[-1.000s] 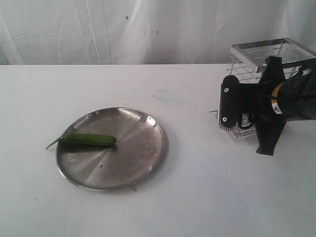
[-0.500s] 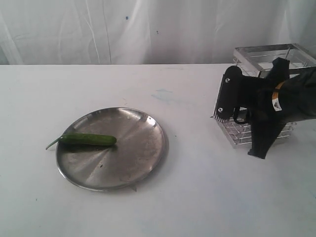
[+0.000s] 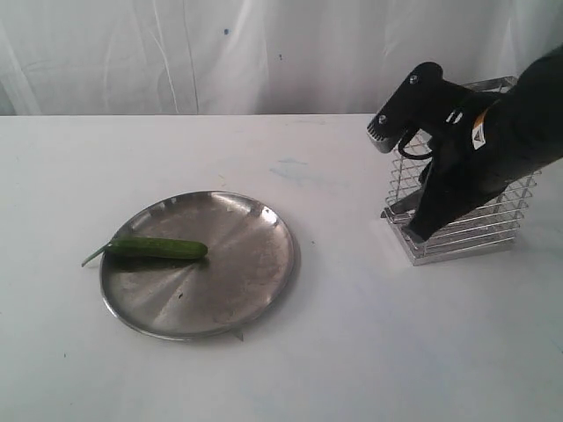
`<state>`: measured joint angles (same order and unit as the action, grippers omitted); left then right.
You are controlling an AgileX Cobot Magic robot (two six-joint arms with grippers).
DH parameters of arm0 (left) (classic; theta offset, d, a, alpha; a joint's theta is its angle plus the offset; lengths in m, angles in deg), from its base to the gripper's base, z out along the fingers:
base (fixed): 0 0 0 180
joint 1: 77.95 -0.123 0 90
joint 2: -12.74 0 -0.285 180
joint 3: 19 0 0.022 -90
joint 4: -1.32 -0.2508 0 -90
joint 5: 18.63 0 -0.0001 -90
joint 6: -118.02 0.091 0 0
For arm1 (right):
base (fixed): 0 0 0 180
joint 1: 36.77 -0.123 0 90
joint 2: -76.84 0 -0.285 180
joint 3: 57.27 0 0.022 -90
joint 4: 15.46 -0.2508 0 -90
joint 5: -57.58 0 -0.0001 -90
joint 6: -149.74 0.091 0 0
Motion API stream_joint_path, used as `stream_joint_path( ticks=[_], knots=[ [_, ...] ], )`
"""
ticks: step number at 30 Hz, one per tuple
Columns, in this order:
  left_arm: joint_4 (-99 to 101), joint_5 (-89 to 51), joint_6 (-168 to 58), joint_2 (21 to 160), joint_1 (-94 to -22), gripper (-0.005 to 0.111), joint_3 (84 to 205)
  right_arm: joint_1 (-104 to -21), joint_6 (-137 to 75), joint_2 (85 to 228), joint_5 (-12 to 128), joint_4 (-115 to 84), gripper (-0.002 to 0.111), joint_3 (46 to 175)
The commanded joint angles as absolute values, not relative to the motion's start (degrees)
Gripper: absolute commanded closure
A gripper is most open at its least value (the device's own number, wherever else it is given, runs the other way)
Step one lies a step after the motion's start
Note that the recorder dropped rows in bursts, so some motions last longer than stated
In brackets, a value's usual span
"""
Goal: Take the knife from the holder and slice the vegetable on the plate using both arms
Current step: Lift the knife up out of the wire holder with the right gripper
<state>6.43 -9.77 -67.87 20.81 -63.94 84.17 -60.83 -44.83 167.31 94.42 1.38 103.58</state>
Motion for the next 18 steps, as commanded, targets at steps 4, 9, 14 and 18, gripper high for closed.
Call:
stream_joint_path(
  ticks=[4, 9, 14, 18],
  knots=[
    [6.77, -9.55, -67.99, 20.53, -64.01, 0.102, 83.79, -60.99, -42.00, 167.30, 98.18, -5.24, 0.108, 106.75],
    [6.77, -9.55, -67.99, 20.53, -64.01, 0.102, 83.79, -60.99, -42.00, 166.26, 100.08, -5.75, 0.108, 108.22],
    [6.77, -9.55, -67.99, 20.53, -64.01, 0.102, 83.79, -60.99, -42.00, 164.00, 100.52, -5.75, 0.108, 109.33],
    [6.77, -9.55, -67.99, 20.53, -64.01, 0.102, 83.79, -60.99, -42.00, 162.18, 102.70, -5.55, 0.108, 110.89]
  ],
)
